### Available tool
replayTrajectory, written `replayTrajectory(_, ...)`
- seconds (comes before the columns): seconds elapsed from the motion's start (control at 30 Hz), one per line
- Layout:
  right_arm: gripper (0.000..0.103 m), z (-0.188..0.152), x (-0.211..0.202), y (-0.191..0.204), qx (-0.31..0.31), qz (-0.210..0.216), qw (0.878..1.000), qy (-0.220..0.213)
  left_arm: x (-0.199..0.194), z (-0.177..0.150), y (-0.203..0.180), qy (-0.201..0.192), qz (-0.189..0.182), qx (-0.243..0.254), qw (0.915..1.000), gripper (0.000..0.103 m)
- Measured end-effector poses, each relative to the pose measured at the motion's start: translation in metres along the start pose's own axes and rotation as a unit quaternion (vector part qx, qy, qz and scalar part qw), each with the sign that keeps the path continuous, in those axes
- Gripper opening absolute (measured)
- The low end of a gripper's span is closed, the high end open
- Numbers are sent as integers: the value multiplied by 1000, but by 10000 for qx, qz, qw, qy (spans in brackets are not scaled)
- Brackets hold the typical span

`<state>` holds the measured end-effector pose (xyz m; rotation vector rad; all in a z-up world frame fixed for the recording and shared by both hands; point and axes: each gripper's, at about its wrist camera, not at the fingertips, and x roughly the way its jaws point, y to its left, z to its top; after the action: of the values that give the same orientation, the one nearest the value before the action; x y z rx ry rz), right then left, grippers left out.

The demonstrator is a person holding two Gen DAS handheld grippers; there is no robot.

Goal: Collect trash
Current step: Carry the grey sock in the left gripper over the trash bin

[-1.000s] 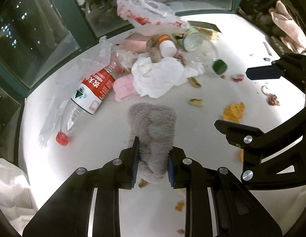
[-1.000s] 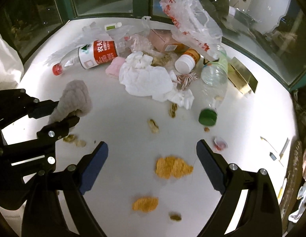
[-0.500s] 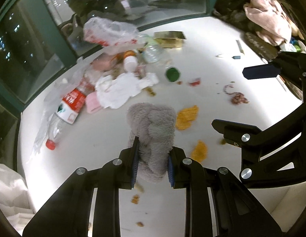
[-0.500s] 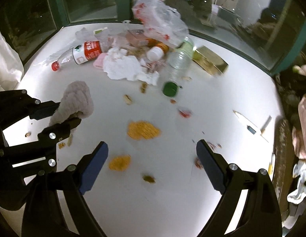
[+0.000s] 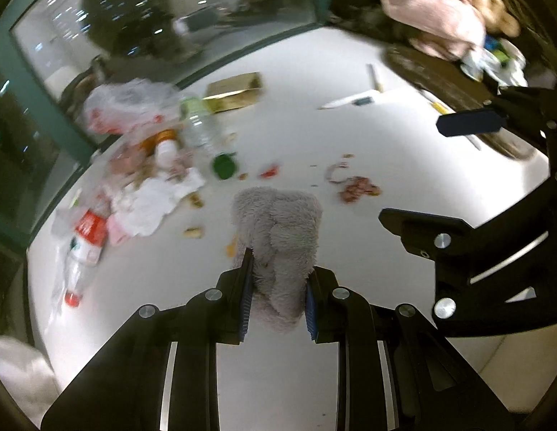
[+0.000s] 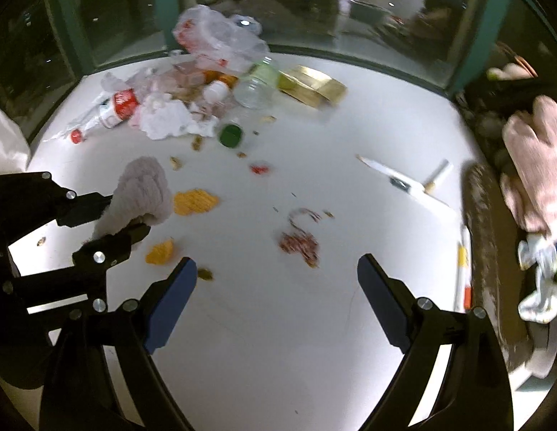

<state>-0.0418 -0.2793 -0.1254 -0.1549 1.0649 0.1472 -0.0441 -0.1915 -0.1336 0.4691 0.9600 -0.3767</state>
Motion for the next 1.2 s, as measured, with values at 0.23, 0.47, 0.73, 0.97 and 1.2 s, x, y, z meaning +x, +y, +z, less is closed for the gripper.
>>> replayTrajectory(0.23,88,-30,-20,-17,795,-482,9957,58,-9,8,-30,-302,-407,1021,9935,22)
replayTrajectory(0.47,88,-65,-57,-25,1603,-1277,9787,-99,-27,13,-61,-722,-987,1866,9748,22)
replayTrajectory(0.73,88,-128,-117,-32,2662,-2327,9353,-167,-66,4,-123,-1272,-1836,2783,9342,22)
replayTrajectory(0.97,88,-179,-157,-46,3406,-2818,8967,-243,-96,2,-178,-1682,-2187,3443,8974,22)
replayTrajectory(1.2,88,-206,-192,-79,3758,-3137,8705,-507,-121,25,-225,-2077,-2336,3732,8735,22)
